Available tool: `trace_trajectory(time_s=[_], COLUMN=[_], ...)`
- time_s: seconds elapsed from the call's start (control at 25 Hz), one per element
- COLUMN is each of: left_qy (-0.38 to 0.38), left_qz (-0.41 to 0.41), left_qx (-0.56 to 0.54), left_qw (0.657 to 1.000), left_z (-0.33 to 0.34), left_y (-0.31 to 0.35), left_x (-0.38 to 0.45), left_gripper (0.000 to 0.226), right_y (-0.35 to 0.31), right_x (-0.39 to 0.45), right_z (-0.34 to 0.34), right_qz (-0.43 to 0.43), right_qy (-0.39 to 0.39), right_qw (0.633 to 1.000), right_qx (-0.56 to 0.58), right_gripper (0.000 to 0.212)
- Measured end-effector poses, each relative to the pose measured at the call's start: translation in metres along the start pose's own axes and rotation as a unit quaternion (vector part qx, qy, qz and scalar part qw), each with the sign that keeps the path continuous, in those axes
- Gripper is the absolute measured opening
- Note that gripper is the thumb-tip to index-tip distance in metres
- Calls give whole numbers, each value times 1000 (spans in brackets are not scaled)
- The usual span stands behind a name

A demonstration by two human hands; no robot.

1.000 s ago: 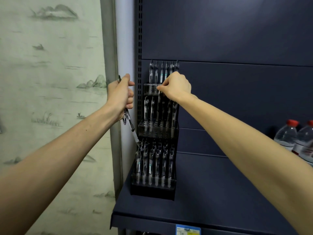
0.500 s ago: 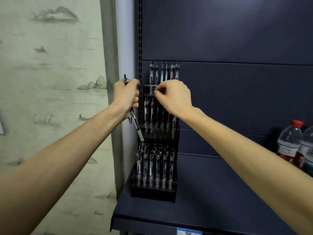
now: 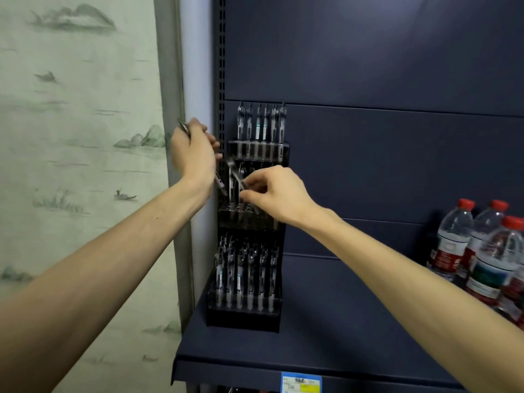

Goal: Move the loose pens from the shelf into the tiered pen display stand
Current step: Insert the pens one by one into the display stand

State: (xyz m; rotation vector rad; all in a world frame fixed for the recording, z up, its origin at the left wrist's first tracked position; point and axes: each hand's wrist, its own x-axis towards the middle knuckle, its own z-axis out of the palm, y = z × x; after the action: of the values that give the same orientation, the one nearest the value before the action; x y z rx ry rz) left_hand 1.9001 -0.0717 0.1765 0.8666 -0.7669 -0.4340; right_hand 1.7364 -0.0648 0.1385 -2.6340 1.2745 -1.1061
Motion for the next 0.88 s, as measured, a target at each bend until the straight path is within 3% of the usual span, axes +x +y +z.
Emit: trace_trajectory(time_s=[0.12, 0.32, 0.52, 0.68, 0.76, 0.88], left_qy=[16, -130, -155, -168, -178, -211], left_qz=[6, 16, 45, 49, 25, 18], left_qx=[70, 178, 196, 179, 164, 167], left_qw=[997, 975, 967, 968, 970, 963], left_z=[-11, -15, -22, -25, -23, -20], left_y=[-7, -29, -41, -54, -56, -54], left_x=[11, 6, 2, -3, -9, -19], left_gripper=[35, 45, 31, 32, 27, 26], right_y=[13, 36, 45, 42, 41, 39], right_x=[19, 56, 56, 47, 47, 49], right_z=[-27, -44, -43, -42, -38, -33], right_qz=[56, 166, 180, 144, 128, 106], right_qy=[83, 123, 102, 97, 95, 111], right_qw=[992, 958, 967, 981, 985, 988], right_qx=[75, 198, 148, 83, 71, 26], right_gripper=[30, 20, 29, 63, 61, 40])
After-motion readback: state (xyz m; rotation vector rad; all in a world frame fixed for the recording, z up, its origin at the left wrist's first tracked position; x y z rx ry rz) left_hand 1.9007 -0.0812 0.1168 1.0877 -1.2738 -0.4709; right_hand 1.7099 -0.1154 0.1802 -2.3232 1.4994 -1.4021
